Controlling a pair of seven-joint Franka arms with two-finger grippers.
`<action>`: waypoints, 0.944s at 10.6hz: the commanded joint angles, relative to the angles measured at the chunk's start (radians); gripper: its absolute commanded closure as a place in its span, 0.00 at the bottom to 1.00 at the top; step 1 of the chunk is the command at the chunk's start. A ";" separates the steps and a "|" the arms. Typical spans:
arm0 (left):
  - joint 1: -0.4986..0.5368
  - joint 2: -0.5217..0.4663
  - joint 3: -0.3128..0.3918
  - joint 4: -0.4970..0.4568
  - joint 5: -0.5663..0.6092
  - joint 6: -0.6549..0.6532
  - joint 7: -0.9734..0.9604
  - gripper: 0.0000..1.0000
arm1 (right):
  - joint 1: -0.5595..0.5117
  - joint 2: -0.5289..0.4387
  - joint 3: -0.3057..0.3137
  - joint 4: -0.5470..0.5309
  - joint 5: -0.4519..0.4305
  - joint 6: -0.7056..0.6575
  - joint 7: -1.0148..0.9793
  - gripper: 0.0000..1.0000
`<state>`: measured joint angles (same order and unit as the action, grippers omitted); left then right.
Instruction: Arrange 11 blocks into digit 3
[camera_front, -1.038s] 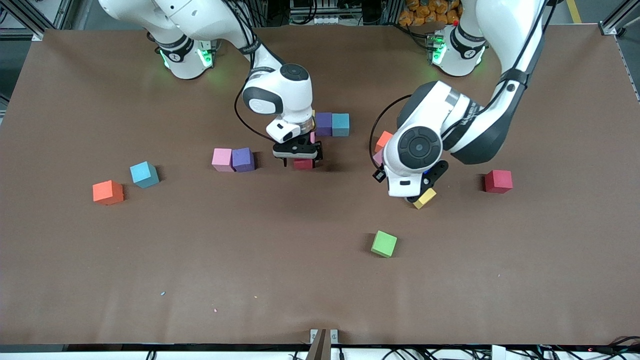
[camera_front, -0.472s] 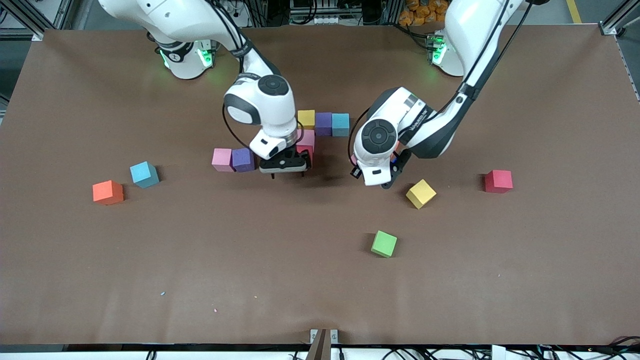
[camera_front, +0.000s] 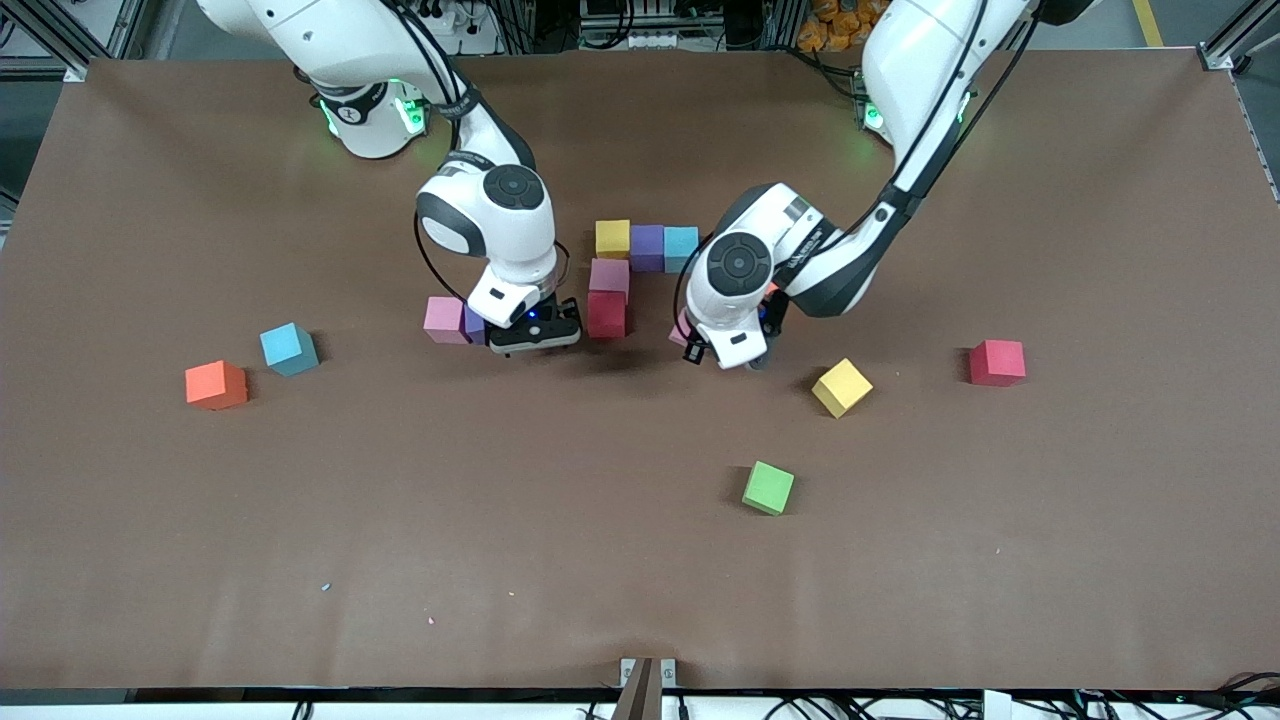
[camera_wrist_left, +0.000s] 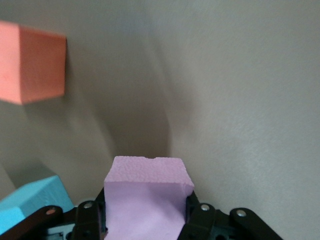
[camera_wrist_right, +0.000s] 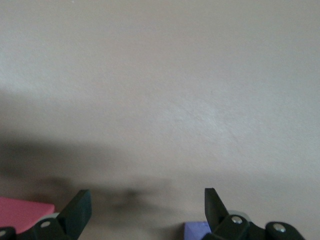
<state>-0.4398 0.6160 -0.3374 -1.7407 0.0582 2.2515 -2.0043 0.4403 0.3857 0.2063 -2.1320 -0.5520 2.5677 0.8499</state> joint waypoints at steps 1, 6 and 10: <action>-0.043 0.040 0.014 0.033 0.105 0.036 -0.193 1.00 | -0.055 -0.076 0.012 -0.074 0.023 -0.003 -0.086 0.00; -0.109 0.088 0.015 0.067 0.179 0.045 -0.406 1.00 | -0.091 -0.129 0.008 -0.201 0.024 0.011 -0.103 0.00; -0.135 0.096 0.017 0.067 0.265 0.048 -0.527 1.00 | -0.092 -0.128 0.007 -0.252 0.026 0.066 -0.089 0.00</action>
<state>-0.5611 0.7020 -0.3329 -1.6926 0.2924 2.2946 -2.4949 0.3664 0.2913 0.2032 -2.3413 -0.5505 2.6083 0.7710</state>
